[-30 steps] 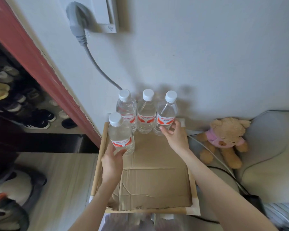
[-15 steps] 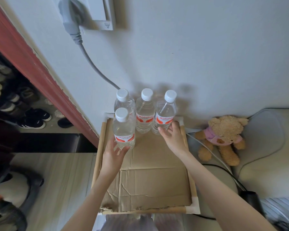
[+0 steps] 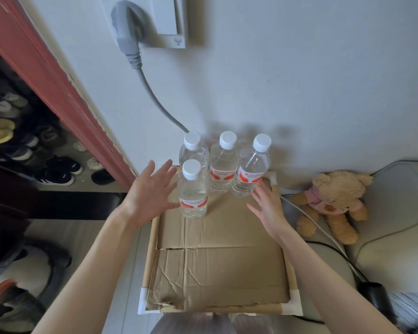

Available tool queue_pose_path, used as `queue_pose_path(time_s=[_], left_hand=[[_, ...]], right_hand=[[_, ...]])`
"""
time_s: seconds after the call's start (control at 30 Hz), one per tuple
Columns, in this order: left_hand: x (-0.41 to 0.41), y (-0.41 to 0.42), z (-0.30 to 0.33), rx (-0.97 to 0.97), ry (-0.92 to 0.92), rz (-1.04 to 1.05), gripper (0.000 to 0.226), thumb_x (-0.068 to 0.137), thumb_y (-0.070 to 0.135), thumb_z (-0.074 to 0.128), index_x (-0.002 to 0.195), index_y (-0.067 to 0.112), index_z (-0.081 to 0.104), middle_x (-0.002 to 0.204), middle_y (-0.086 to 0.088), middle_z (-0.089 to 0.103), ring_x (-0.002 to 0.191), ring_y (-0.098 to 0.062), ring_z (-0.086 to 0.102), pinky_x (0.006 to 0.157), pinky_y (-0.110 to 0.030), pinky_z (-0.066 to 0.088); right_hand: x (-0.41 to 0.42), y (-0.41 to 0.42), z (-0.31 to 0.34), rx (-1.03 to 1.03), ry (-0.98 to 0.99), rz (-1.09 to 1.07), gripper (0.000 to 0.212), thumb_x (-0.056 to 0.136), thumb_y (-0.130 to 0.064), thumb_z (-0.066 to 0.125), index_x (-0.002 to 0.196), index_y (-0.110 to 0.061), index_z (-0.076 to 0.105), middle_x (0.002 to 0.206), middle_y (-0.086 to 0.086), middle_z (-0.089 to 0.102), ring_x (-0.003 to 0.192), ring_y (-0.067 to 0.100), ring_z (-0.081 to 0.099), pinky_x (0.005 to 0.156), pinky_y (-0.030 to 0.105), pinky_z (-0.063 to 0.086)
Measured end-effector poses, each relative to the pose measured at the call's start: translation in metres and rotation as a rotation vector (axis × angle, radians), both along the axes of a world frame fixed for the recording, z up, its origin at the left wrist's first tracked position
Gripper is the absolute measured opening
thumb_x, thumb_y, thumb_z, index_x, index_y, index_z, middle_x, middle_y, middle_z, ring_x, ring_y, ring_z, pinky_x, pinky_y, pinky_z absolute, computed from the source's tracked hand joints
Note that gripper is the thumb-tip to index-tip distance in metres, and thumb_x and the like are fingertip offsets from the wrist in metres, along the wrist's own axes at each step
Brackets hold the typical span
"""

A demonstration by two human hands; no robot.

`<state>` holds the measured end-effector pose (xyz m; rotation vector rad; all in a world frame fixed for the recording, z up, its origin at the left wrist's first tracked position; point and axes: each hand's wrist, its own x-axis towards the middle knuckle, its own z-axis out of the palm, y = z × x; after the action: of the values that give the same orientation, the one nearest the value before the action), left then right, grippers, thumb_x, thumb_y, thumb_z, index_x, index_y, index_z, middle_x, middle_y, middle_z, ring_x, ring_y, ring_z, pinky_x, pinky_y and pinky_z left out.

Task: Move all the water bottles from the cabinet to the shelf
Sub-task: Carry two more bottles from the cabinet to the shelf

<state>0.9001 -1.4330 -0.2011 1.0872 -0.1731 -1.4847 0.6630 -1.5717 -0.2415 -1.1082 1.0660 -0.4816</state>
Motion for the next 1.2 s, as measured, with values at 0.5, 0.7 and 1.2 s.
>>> queue_pose_path(time_s=[0.5, 0.7, 1.2], left_hand=[[0.017, -0.024, -0.021, 0.05, 0.256, -0.307, 0.06, 0.084, 0.066, 0.023, 0.129, 0.034, 0.046, 0.142, -0.005, 0.041, 0.128, -0.04, 0.035, 0.093, -0.079, 0.014], [0.006, -0.024, -0.021, 0.06, 0.215, -0.223, 0.052, 0.089, 0.06, 0.02, 0.131, 0.038, 0.042, 0.143, 0.003, 0.039, 0.128, -0.035, 0.035, 0.092, -0.076, 0.023], [0.004, -0.028, -0.02, 0.078, 0.145, -0.254, 0.051, 0.09, 0.059, 0.02, 0.13, 0.037, 0.042, 0.142, 0.001, 0.04, 0.13, -0.031, 0.034, 0.092, -0.077, 0.023]], right_hand=[[0.009, 0.005, 0.025, 0.096, -0.129, -0.01, 0.016, 0.094, -0.052, 0.031, 0.097, -0.061, 0.043, 0.131, -0.019, 0.04, 0.127, 0.009, 0.035, 0.106, 0.05, 0.03], [0.006, 0.002, 0.024, 0.114, -0.135, -0.008, 0.021, 0.095, -0.048, 0.03, 0.097, -0.063, 0.045, 0.119, -0.029, 0.046, 0.126, 0.008, 0.038, 0.106, 0.048, 0.032], [0.0, 0.001, 0.019, 0.143, -0.157, -0.09, 0.013, 0.093, -0.048, 0.039, 0.093, -0.06, 0.043, 0.133, -0.015, 0.043, 0.125, 0.011, 0.041, 0.104, 0.048, 0.037]])
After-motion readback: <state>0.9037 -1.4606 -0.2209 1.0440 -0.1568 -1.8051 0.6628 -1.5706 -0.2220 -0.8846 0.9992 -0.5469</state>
